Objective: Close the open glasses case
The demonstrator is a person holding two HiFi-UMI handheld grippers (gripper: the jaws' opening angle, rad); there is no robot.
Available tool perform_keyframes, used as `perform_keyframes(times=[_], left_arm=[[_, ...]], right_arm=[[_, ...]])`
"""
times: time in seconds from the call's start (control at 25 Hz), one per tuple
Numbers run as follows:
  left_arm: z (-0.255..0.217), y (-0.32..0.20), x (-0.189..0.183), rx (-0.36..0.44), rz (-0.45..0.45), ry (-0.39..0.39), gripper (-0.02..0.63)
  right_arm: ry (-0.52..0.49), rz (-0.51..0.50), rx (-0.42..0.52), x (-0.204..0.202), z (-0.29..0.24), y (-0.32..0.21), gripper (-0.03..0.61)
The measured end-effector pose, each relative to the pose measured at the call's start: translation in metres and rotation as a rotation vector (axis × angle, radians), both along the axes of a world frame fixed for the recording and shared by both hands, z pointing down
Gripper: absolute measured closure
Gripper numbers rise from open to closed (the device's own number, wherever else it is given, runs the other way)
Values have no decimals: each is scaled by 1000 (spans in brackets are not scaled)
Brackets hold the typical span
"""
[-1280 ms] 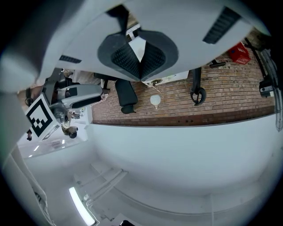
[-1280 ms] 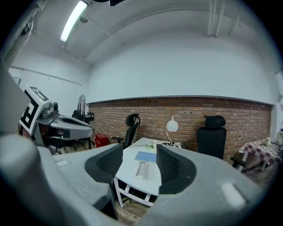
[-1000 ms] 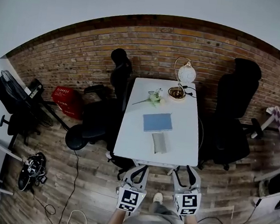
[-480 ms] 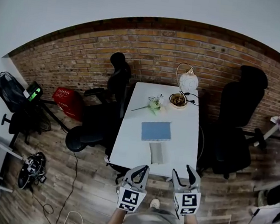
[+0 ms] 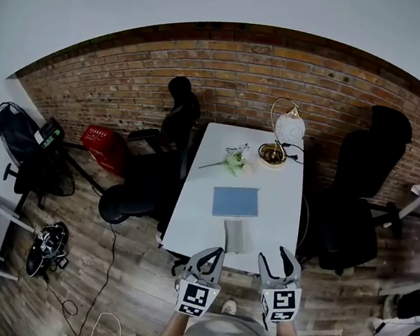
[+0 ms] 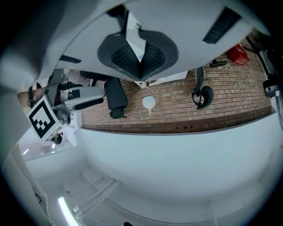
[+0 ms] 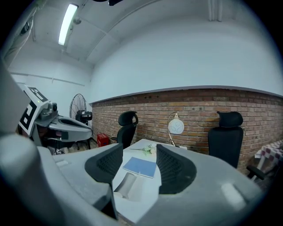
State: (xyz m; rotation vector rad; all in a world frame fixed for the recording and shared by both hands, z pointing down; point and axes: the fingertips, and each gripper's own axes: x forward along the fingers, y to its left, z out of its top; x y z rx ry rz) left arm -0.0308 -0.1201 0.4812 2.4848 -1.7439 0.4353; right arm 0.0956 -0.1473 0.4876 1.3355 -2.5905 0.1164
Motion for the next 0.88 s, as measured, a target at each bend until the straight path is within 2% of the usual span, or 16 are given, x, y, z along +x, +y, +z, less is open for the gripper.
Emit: perform_keyframes(times=[0.72, 0.88], left_arm=[[12, -45, -18, -18, 31, -7, 611], [17, -60, -26, -25, 56, -2, 611]], right_arm=[[3, 14, -19, -22, 9, -41, 339], [8, 49, -41, -27, 14, -54, 339]])
